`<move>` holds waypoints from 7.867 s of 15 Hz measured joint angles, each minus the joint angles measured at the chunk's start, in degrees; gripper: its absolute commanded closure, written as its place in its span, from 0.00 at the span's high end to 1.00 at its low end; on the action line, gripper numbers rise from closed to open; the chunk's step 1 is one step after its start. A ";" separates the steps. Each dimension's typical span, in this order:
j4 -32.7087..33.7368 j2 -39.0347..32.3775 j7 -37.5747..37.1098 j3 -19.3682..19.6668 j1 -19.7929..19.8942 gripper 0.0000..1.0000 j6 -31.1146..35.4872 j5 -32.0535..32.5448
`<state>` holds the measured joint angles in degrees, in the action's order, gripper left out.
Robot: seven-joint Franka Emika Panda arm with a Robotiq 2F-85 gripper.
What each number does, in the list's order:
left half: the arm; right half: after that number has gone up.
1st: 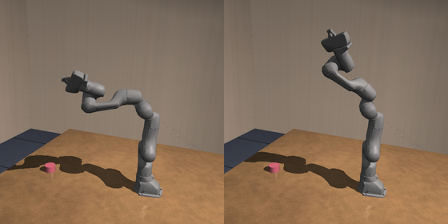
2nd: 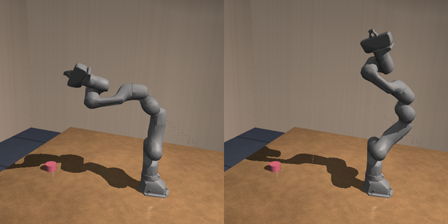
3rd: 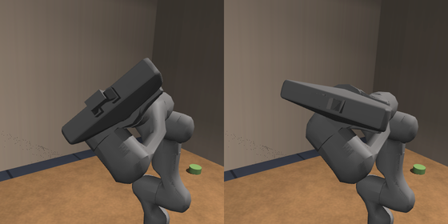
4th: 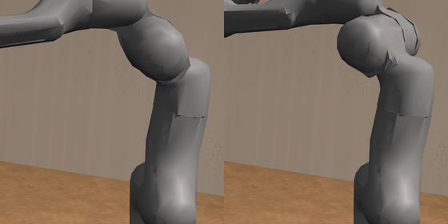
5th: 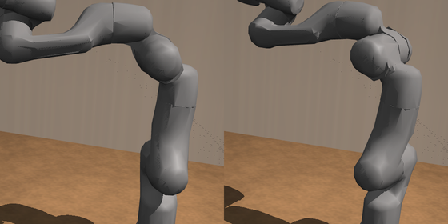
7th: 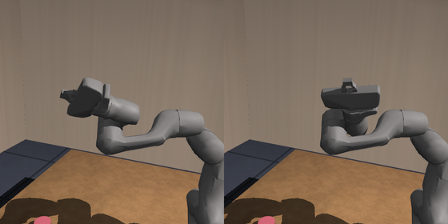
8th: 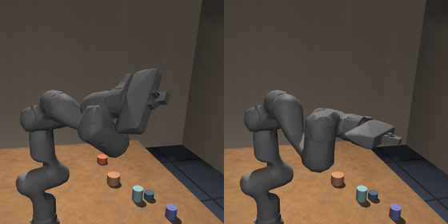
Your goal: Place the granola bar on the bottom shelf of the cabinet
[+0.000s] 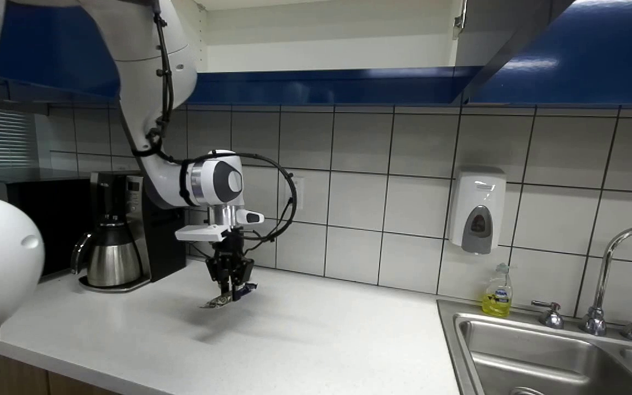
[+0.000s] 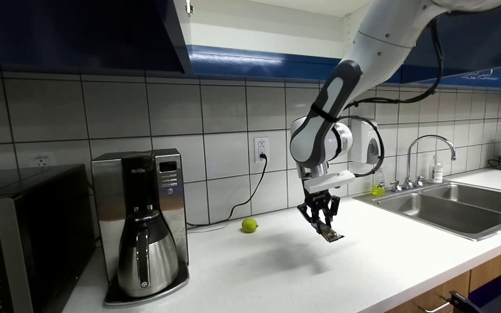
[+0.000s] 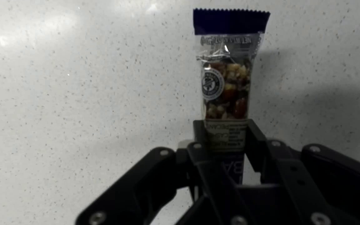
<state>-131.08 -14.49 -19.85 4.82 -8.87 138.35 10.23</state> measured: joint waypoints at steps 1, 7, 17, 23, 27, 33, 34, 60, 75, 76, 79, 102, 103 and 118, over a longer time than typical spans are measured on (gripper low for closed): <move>-2.01 1.70 0.00 -0.20 0.00 0.09 0.50 0.29; -12.24 11.79 0.94 -2.51 0.01 0.09 0.88 0.44; -16.20 31.37 1.05 -6.65 0.38 0.09 -4.72 -0.20; -12.26 40.90 1.02 -8.43 1.24 0.09 -10.64 -2.36; -9.01 45.58 0.89 -9.97 1.68 0.09 -13.76 -2.54; -3.65 49.05 0.60 -12.00 1.98 0.09 -18.20 -2.58; -2.85 49.44 0.26 -12.33 2.08 0.09 -18.54 -2.58; 28.10 39.42 -2.07 -14.71 7.13 0.09 -29.01 -2.58; 48.43 21.73 -2.07 -13.16 7.20 0.09 -33.63 -1.75; 49.47 20.87 -2.07 -13.11 7.20 0.09 -33.71 -1.75; 52.91 18.23 -2.07 -12.85 7.19 0.09 -34.11 -1.82; 69.28 5.83 -2.12 -11.50 7.16 1.00 -38.62 -1.76; 69.34 6.09 -2.12 -11.47 7.16 1.00 -38.73 -1.76; 53.08 20.03 -1.51 -10.96 7.16 1.00 -35.13 -1.98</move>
<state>-78.00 5.54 -21.36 -6.15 -1.71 103.22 8.25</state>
